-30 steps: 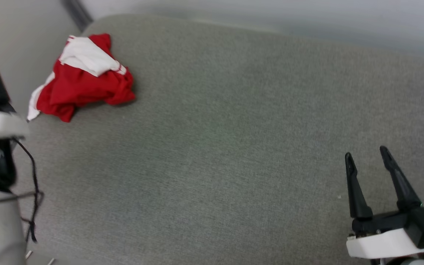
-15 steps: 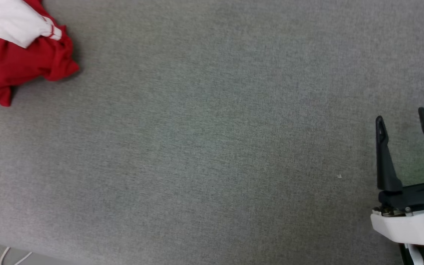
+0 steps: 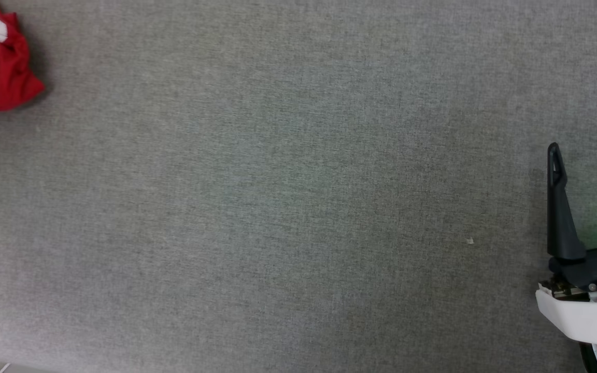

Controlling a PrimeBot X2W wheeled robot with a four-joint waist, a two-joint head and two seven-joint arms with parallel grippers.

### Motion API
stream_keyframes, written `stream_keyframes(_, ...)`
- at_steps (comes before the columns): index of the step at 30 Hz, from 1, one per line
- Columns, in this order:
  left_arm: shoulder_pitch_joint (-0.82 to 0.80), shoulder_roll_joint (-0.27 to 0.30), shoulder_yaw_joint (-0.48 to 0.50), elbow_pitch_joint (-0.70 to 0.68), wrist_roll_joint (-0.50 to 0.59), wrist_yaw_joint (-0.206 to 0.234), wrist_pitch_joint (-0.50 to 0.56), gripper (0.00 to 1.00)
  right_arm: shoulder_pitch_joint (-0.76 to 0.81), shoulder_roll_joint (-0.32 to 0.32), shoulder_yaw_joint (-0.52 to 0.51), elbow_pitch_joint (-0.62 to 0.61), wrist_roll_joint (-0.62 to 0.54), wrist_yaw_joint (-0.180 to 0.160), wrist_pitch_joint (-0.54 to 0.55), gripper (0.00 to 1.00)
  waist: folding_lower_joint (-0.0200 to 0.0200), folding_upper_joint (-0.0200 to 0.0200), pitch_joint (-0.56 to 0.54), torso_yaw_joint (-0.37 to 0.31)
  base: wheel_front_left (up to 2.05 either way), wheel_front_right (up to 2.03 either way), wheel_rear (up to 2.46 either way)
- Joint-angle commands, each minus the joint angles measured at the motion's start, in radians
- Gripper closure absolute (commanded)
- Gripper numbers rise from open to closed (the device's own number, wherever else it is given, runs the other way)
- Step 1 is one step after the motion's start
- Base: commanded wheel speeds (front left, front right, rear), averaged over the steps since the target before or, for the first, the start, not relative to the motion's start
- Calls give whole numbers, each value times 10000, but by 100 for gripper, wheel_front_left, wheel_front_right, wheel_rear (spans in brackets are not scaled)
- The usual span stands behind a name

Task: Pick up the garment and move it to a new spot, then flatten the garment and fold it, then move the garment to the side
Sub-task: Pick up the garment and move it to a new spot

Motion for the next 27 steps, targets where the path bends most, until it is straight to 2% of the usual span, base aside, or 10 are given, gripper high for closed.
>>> stream_keyframes(1,121,149,-82,62,-185,0,288,0,-89,-44,-25,-68,-47,-7,-21,0,-2,0,139,-111,0,0,0)
stream_keyframes(4,279,299,-353,306,-679,-1,1201,0,-82,-82,-98,-129,-72,-5,-21,0,-2,0,330,-199,0,0,0)
stream_keyframes(8,329,87,-623,686,-1064,-2,1962,0,-132,-125,-163,-186,-92,-7,-21,0,-2,0,551,-237,0,0,0)
stream_keyframes(15,516,-456,-1331,1161,-903,-11,2035,0,-206,-121,-68,-87,-114,-5,-18,0,-2,0,664,-341,0,0,0)
stream_keyframes(16,528,-422,-1410,1172,-835,-11,1941,67,-220,-101,-45,-72,-104,-7,-19,0,-2,0,619,-368,0,0,0)
stream_keyframes(17,522,-326,-1480,1127,-802,-12,1827,100,-234,-75,-30,-73,-100,-5,-19,0,-2,0,556,-398,0,0,0)
stream_keyframes(27,-22,776,-1813,344,-689,-8,526,100,-5,189,218,304,108,-7,-21,0,-2,0,-859,-439,0,0,0)
